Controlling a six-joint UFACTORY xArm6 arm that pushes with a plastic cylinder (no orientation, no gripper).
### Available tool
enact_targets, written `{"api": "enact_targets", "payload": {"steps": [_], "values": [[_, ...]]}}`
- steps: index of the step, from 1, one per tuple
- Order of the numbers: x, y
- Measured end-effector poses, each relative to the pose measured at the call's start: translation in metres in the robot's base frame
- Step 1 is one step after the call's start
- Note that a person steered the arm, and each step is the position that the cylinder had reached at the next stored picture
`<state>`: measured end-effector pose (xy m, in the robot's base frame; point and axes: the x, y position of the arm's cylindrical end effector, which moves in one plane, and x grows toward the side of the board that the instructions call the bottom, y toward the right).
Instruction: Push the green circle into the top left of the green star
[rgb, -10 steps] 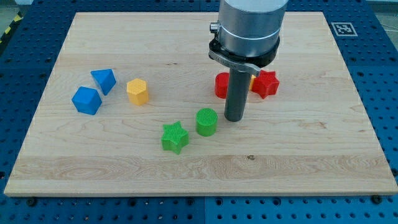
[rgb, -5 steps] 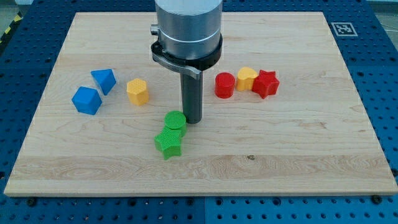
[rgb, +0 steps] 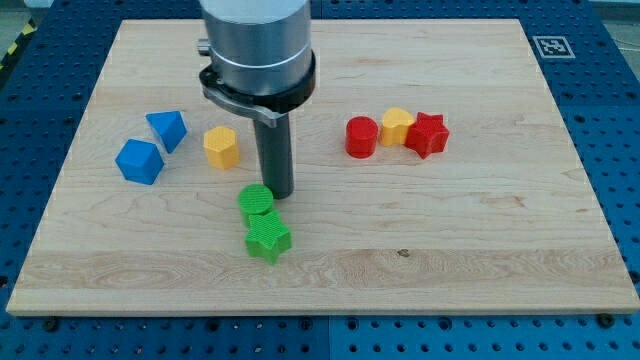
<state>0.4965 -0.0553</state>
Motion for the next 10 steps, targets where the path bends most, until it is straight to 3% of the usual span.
{"api": "enact_targets", "payload": {"steps": [5, 10], "values": [[0.000, -0.035], [0.016, 0.000]]}}
